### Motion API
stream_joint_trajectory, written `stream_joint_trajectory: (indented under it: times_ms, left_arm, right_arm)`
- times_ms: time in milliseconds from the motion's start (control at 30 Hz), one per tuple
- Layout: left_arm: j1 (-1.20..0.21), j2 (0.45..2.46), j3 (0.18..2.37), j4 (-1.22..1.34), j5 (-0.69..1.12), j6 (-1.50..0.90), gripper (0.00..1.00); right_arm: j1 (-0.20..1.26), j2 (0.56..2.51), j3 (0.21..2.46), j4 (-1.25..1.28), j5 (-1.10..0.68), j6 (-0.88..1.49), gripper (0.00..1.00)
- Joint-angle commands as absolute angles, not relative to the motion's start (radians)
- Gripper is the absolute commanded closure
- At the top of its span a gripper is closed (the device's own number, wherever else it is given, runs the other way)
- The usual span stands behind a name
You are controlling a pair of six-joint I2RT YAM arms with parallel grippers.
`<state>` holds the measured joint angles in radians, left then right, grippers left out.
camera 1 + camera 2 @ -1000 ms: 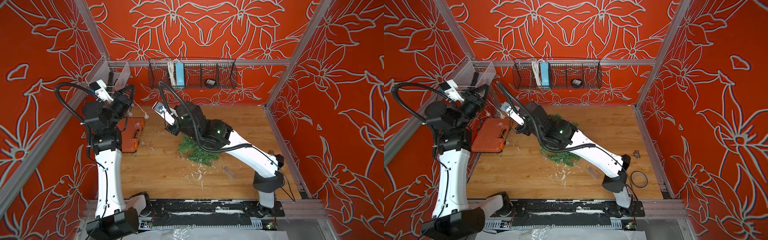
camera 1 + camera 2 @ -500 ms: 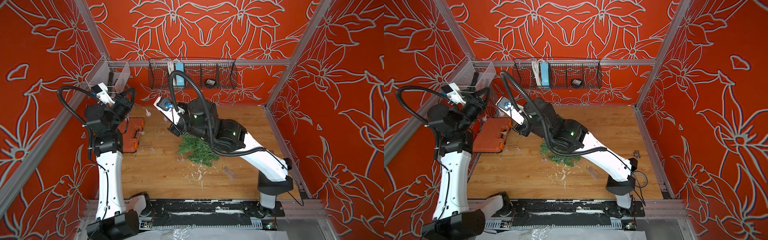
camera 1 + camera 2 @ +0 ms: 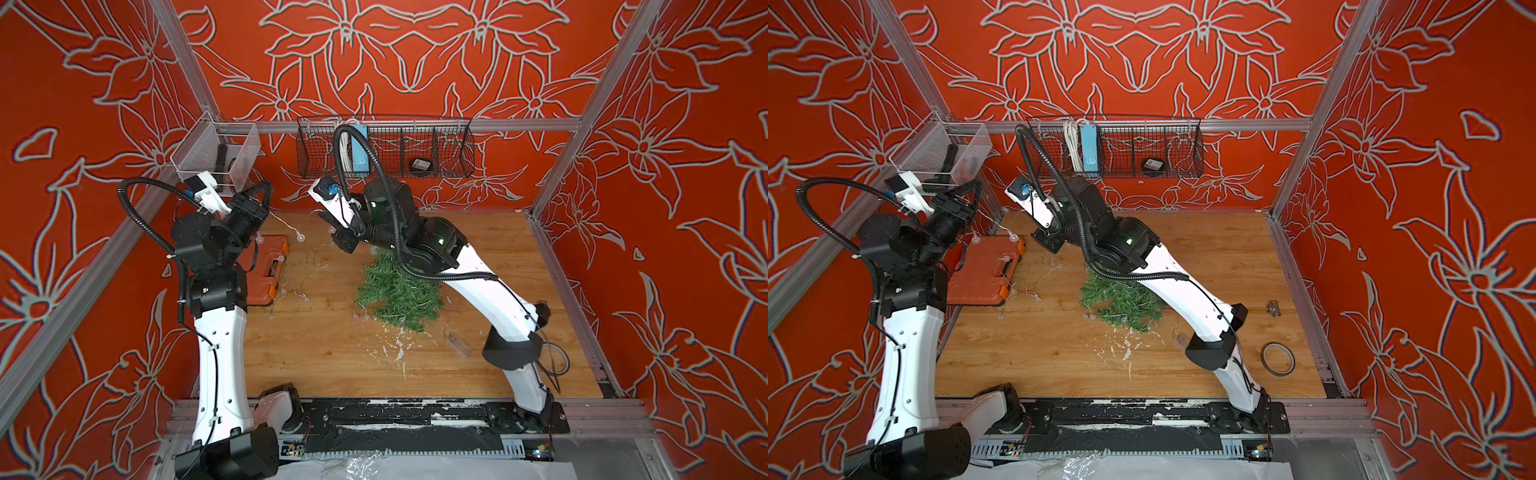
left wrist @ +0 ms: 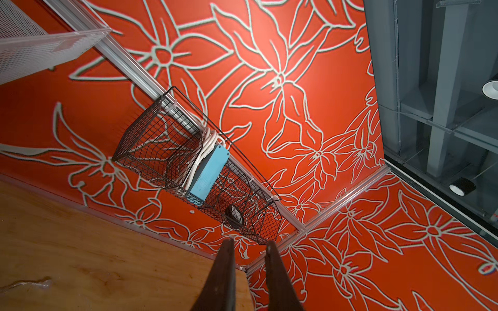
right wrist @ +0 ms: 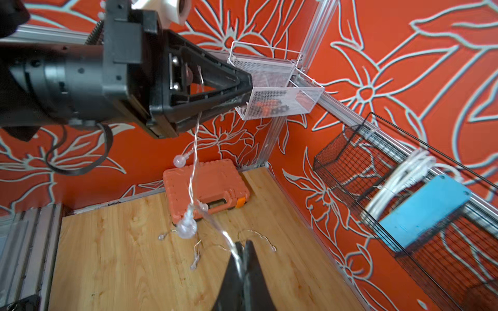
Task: Remove string lights from the small christmas tree
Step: Remove the light string from the Christmas tree.
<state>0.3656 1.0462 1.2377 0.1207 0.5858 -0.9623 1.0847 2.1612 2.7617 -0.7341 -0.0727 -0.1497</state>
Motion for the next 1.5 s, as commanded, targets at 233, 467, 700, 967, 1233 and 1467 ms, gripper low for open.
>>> stream_joint_trajectory:
  times_ms: [233,467,700,967,1233,1467]
  left_arm:
    - [0.364,1.009,1.193,0.117,0.554,-0.925,1.0]
    - [0.363,1.005,1.184,0.109,0.545,-0.919,1.0]
    - [0.363,0.997,1.121,0.118,0.562,-0.926,1.0]
    - [0.36,0.944,1.012,0.172,0.607,-0.948,1.0]
    - [0.281,0.897,0.937,0.11,0.595,-0.882,0.66]
    - [0.277,0.854,0.725,0.211,0.634,-0.928,0.29]
  right_arm:
    - [1.171,2.137,2.715,-0.736,-0.377,-0.053,1.0]
    - [1.209,2.081,2.723,-0.703,-0.459,-0.005,1.0]
    - [1.209,2.051,2.702,-0.715,-0.54,0.094,1.0]
    - [1.141,2.037,2.642,-0.74,-0.298,0.059,1.0]
    - [1.108,2.135,2.74,-0.753,-0.15,0.039,1.0]
    - [1.083,2.182,2.746,-0.756,0.008,0.067,1.0]
